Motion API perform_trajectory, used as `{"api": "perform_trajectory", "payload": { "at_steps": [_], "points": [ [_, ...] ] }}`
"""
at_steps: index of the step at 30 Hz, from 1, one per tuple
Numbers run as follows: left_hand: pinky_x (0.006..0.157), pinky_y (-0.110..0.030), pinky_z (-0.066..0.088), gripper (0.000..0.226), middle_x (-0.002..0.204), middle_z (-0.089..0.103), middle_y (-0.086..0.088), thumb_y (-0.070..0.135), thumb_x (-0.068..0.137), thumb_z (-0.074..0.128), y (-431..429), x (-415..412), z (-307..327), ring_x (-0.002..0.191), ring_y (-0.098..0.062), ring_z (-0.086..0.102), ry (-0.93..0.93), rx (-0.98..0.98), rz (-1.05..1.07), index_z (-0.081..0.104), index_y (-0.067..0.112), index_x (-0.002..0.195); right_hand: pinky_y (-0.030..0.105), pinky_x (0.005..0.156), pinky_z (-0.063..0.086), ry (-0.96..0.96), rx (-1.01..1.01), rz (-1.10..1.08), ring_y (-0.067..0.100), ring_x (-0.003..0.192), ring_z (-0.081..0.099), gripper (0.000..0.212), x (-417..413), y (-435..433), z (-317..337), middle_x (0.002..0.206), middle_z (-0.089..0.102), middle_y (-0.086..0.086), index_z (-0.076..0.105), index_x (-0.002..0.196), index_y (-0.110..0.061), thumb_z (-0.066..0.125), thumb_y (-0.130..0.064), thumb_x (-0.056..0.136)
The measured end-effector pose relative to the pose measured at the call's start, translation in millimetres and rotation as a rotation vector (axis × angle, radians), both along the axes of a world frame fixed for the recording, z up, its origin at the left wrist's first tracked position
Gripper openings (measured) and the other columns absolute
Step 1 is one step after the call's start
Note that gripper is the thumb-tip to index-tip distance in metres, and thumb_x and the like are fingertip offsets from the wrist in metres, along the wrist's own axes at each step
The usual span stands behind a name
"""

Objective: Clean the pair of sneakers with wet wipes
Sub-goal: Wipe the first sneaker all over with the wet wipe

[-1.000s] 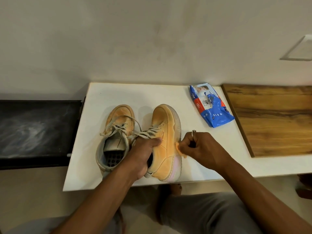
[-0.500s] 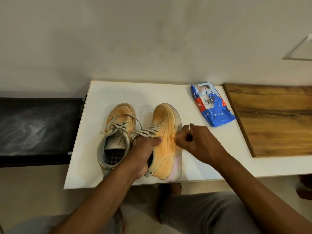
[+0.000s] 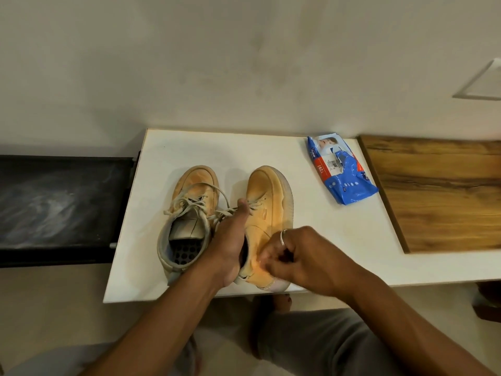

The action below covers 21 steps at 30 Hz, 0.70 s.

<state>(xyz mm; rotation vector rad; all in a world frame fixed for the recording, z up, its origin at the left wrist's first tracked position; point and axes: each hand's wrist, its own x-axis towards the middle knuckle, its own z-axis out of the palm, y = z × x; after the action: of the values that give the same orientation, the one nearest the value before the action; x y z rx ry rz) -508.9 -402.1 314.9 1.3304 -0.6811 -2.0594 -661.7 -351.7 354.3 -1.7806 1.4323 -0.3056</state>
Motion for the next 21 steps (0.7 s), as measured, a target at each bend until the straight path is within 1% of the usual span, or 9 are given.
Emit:
{"api": "perform_trajectory", "payload": {
  "at_steps": [2,6,8,11,13,15,16,19,21],
  "points": [
    [0.098,-0.05,0.048,0.057,0.112,0.071,-0.008,0.061,0.094,0.036,-0.8,-1.0,0.1,0.106,-0.027,0.067,-0.001,0.017,0.013,0.061,0.019,0.123,0.021,0.073,0.056,0.063,-0.02,0.038,0.012,0.078,0.064,0.015,0.5,6.8,-1.2,0.088,0.068,-0.009,0.073,0.096,-0.024,0.07,-0.036,0.087],
    [0.097,-0.048,0.048,0.056,0.116,0.069,-0.006,0.06,0.095,0.034,0.9,-4.2,4.5,0.107,-0.024,0.065,-0.001,0.006,-0.003,0.061,0.021,0.125,0.016,0.071,0.049,0.228,-0.187,-0.199,0.011,0.078,0.059,0.026,-6.3,-0.3,-9.9,0.091,0.064,-0.007,0.069,0.097,-0.019,0.065,-0.043,0.088],
    [0.097,-0.048,0.048,0.057,0.117,0.069,-0.006,0.061,0.095,0.031,1.3,-3.3,6.6,0.107,-0.024,0.065,-0.005,0.005,-0.01,0.061,0.022,0.125,0.016,0.073,0.05,0.199,-0.199,-0.214,0.01,0.08,0.059,0.027,-3.7,-0.3,-10.9,0.093,0.064,-0.008,0.068,0.1,-0.021,0.063,-0.045,0.089],
    [0.097,-0.047,0.048,0.064,0.113,0.071,-0.008,0.064,0.095,0.025,1.8,-0.6,8.2,0.106,-0.025,0.066,0.03,0.012,-0.017,0.062,0.02,0.123,0.016,0.069,0.05,0.077,-0.225,-0.037,0.008,0.078,0.058,0.021,4.7,6.1,-11.9,0.088,0.062,-0.012,0.071,0.098,-0.021,0.065,-0.04,0.09],
    [0.098,-0.048,0.047,0.07,0.114,0.071,-0.007,0.069,0.091,0.024,1.8,-0.1,10.0,0.108,-0.025,0.066,0.054,0.006,-0.029,0.062,0.021,0.124,0.02,0.071,0.053,0.102,-0.227,-0.099,0.01,0.079,0.059,0.025,2.9,-0.8,-14.4,0.09,0.064,-0.009,0.071,0.098,-0.019,0.064,-0.041,0.09],
    [0.098,-0.047,0.048,0.074,0.115,0.071,-0.005,0.073,0.087,0.022,2.2,-0.7,10.1,0.109,-0.023,0.065,0.064,-0.008,-0.037,0.062,0.024,0.126,0.03,0.073,0.055,0.176,-0.262,-0.219,0.012,0.079,0.061,0.027,-1.5,-11.8,-16.7,0.091,0.066,-0.004,0.07,0.098,-0.018,0.063,-0.043,0.09],
    [0.096,-0.046,0.049,0.076,0.115,0.071,-0.004,0.074,0.087,0.02,2.3,-0.8,9.9,0.109,-0.023,0.066,0.072,-0.02,-0.035,0.062,0.024,0.126,0.032,0.073,0.055,0.174,-0.276,-0.222,0.013,0.078,0.061,0.026,-0.8,-14.0,-16.6,0.09,0.067,-0.004,0.07,0.097,-0.018,0.063,-0.042,0.09],
    [0.087,-0.039,0.054,0.079,0.112,0.072,-0.005,0.073,0.089,0.016,2.8,0.7,10.2,0.103,-0.02,0.069,0.107,-0.045,-0.032,0.063,0.019,0.124,0.02,0.07,0.052,0.059,-0.277,-0.088,0.007,0.082,0.059,0.016,9.1,-7.8,-11.4,0.091,0.065,-0.015,0.072,0.097,-0.021,0.065,-0.035,0.091],
    [0.085,-0.037,0.054,0.08,0.111,0.072,-0.005,0.073,0.089,0.014,1.6,1.3,8.5,0.102,-0.019,0.069,0.124,-0.05,-0.044,0.063,0.019,0.124,0.017,0.069,0.051,0.045,-0.245,-0.094,0.005,0.081,0.06,0.015,10.0,-6.8,-8.7,0.09,0.065,-0.015,0.073,0.099,-0.023,0.066,-0.033,0.091]
  ]
}}
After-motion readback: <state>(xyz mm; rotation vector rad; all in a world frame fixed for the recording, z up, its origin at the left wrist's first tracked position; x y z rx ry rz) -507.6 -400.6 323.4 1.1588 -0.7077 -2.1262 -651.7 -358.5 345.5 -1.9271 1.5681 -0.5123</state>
